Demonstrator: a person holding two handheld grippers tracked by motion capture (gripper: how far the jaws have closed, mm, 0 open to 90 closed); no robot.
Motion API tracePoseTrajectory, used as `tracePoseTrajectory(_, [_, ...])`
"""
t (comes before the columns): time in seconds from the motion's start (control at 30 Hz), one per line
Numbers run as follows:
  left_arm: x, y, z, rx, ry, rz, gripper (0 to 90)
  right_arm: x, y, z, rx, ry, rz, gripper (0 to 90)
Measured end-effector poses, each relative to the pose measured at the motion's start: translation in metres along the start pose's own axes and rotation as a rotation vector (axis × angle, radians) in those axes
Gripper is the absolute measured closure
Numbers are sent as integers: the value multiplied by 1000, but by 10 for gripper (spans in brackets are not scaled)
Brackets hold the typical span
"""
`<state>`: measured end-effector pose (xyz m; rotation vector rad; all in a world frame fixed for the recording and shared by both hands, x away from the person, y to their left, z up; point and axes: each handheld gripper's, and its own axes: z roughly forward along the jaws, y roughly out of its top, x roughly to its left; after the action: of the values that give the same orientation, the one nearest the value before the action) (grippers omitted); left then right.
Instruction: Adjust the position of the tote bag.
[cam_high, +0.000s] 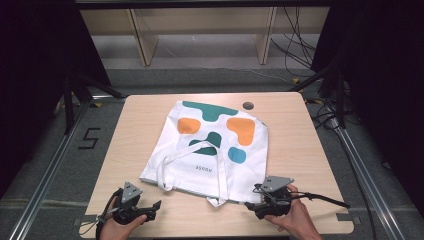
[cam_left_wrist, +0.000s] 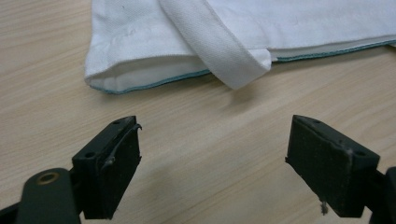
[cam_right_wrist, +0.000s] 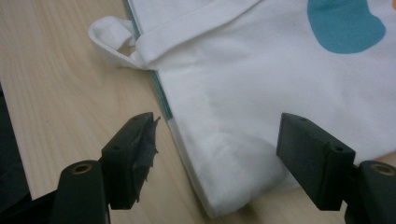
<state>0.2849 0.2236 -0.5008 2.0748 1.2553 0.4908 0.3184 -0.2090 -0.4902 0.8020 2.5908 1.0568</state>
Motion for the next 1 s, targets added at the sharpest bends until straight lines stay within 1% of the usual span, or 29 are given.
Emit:
tracePoseTrajectory(0.03, [0, 0, 0, 0, 1, 3, 166, 0, 1, 2, -1, -1, -15, 302])
tracePoseTrajectory(0.07, [0, 0, 0, -3, 4, 4, 166, 1, 2, 5, -7, -7, -12, 305])
tracePoseTrajectory(0.1, [0, 0, 0, -3, 4, 4, 166, 2, 4, 8, -4, -12, -22, 306])
tracePoseTrajectory(0.13, [0, 0, 0, -3, 1, 4, 166, 1, 5, 9, 8, -3, -36, 307])
tracePoseTrajectory(0.17, [0, 0, 0, -3, 1, 4, 166, 2, 5, 13, -1, -6, -35, 308])
tracePoseTrajectory(0.2, [0, 0, 0, -1, 2, 7, 167, 1, 6, 14, 28, -5, -46, 308])
tracePoseTrajectory(0.23, [0, 0, 1, -1, 3, 6, 167, 1, 5, 17, 21, -19, -53, 308])
tracePoseTrajectory(0.27, [0, 0, 0, 4, 0, 7, 167, 0, 4, 18, 29, -21, -65, 308])
tracePoseTrajectory(0.33, [1, 0, 1, 5, -4, 15, 167, 0, 4, 19, 30, -28, -68, 307])
tracePoseTrajectory(0.37, [0, 0, 1, -2, -6, 9, 168, 0, 4, 19, 29, -28, -70, 306])
tracePoseTrajectory(0.4, [0, 0, 2, -1, 2, 6, 169, 0, 4, 20, 30, -30, -74, 306])
tracePoseTrajectory(0.43, [0, 0, 1, 8, -10, 8, 169, 1, 4, 19, 41, -35, -65, 302])
tracePoseTrajectory(0.47, [0, 0, 1, -2, -4, 8, 169, 1, 3, 19, 52, -27, -79, 301])
tracePoseTrajectory(0.5, [0, 0, 1, -2, -4, 8, 169, 1, 3, 20, 45, -31, -79, 301])
tracePoseTrajectory(0.57, [0, 0, 1, 9, -9, 5, 169, 1, 3, 21, 54, -31, -81, 301])
tracePoseTrajectory(0.6, [0, -1, 2, 1, -10, -5, 169, 1, 2, 22, 54, -41, -94, 301])
tracePoseTrajectory(0.63, [0, -1, 2, 1, -10, -1, 169, 1, 2, 22, 55, -52, -97, 301])
tracePoseTrajectory(0.67, [0, 0, 2, 3, -3, 11, 169, 1, 2, 22, 55, -52, -99, 306])
tracePoseTrajectory(0.7, [0, 0, 2, 9, -11, 8, 169, 1, 2, 22, 54, -57, -101, 312])
tracePoseTrajectory(0.73, [0, 0, 2, 6, -12, 6, 169, 0, 2, 21, 65, -53, -104, 313])
tracePoseTrajectory(0.77, [0, 0, 2, 9, -13, 7, 169, 0, 2, 22, 47, -64, -104, 315])
tracePoseTrajectory(0.87, [0, 0, 2, 1, -4, 8, 169, 0, 2, 21, 46, -62, -108, 320])
tracePoseTrajectory(0.9, [1, 0, 2, 11, -12, 10, 170, 0, 2, 22, 48, -61, -112, 319])
tracePoseTrajectory(0.93, [0, 0, 2, 7, -2, 6, 169, 1, 1, 21, 54, -59, -113, 312])
tracePoseTrajectory(0.97, [1, 0, 1, 10, -6, 9, 169, 0, 1, 22, 54, -41, -134, 302])
tracePoseTrajectory(1.0, [-1, -1, 4, -16, 12, -23, 169, 2, 1, 22, 59, -47, -125, 304])
